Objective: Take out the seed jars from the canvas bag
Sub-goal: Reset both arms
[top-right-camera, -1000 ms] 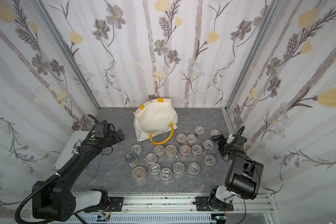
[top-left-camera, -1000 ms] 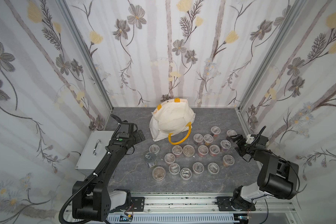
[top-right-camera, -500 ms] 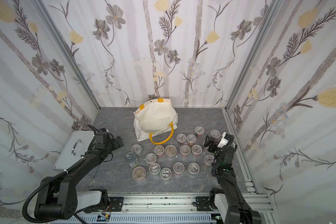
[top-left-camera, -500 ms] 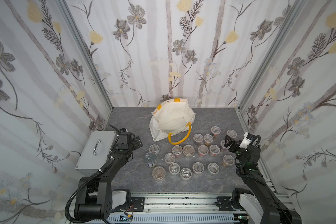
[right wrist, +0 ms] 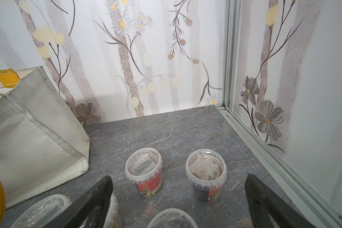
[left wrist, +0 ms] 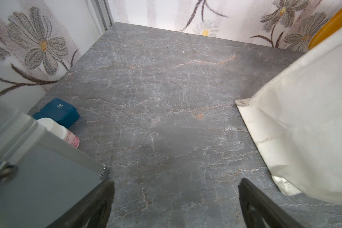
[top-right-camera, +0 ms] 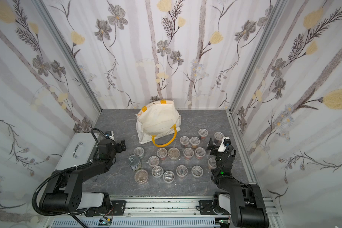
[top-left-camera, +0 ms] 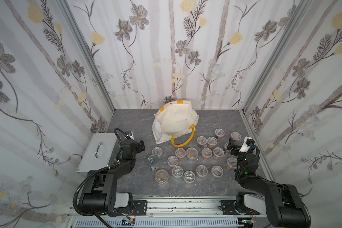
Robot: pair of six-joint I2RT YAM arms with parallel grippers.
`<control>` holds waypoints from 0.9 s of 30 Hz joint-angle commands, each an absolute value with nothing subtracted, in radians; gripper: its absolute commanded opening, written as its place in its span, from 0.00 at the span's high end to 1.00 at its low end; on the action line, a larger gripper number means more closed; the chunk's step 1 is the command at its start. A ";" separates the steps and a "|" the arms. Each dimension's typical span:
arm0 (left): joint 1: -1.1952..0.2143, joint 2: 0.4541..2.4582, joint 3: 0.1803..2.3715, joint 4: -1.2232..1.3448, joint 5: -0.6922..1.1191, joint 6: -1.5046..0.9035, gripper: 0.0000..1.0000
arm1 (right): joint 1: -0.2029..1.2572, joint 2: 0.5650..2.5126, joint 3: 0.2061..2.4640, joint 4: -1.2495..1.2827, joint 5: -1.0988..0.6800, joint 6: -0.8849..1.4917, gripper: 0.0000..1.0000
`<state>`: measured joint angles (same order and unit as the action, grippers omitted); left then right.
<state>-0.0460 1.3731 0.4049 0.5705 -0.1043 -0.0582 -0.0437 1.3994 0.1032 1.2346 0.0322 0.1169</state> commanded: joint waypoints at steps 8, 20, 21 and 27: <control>-0.043 1.513 0.364 0.918 -0.049 0.034 0.00 | -0.042 1.507 0.180 1.329 0.035 0.086 0.00; 0.002 1.570 0.377 0.937 0.032 0.006 0.00 | -0.038 1.511 0.196 1.304 0.018 0.071 0.00; 0.002 1.575 0.376 0.949 0.031 0.009 0.00 | -0.037 1.512 0.195 1.310 0.017 0.068 0.00; 0.002 1.571 0.381 0.932 0.044 0.011 0.00 | -0.038 1.513 0.198 1.302 0.012 0.069 0.00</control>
<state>-0.0002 1.5700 0.3717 0.8898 0.0307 0.0151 -0.0395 1.5093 0.1890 1.2881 0.0273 0.0853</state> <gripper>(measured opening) 0.997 0.998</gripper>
